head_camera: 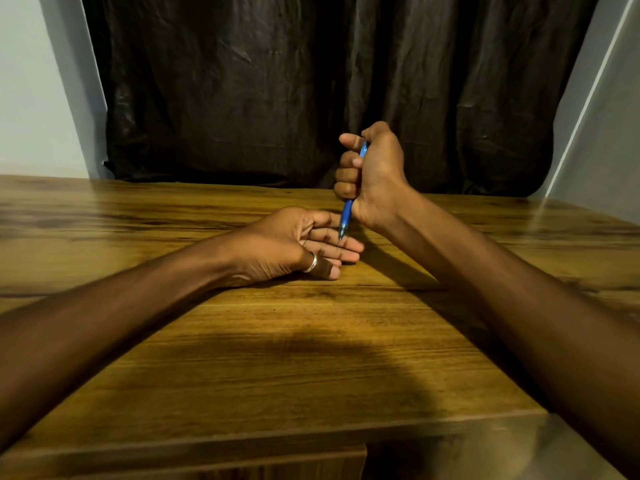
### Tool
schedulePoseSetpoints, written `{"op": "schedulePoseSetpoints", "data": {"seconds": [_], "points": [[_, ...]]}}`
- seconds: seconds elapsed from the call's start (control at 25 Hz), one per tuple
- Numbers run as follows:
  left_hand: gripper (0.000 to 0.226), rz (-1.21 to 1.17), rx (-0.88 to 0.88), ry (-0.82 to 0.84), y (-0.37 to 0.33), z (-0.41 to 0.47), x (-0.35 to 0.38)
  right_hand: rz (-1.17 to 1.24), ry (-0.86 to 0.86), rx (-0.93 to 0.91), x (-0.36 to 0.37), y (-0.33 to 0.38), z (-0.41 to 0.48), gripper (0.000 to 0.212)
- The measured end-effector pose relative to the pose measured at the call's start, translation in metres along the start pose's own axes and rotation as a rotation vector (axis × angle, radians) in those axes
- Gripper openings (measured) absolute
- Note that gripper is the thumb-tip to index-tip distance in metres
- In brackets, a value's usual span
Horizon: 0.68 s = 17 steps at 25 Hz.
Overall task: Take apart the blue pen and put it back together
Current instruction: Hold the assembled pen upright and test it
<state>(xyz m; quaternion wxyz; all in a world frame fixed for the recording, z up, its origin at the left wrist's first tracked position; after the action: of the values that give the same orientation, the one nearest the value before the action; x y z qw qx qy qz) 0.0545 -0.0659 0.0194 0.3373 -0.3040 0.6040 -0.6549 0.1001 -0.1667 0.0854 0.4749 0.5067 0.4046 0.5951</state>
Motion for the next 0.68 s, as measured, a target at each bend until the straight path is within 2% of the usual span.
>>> {"op": "schedulePoseSetpoints", "data": {"seconds": [0.68], "points": [[0.062,-0.002,0.027,-0.047,-0.0025,-0.0009,-0.0010,0.000,0.003,-0.002,-0.0010,-0.0007,0.0006,0.026]]}}
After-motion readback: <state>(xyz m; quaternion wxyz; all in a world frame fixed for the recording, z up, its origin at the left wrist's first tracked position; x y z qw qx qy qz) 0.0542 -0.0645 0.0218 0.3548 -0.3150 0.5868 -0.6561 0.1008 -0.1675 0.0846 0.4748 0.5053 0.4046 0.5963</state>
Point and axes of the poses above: each hand's wrist, its own z-axis towards the middle knuckle, its own x-axis out of the palm, y = z × x, the point moved 7 cm from there along z, towards the middle knuckle, and after that the axes turned 15 degrees about -z, right-handed, at the moved point
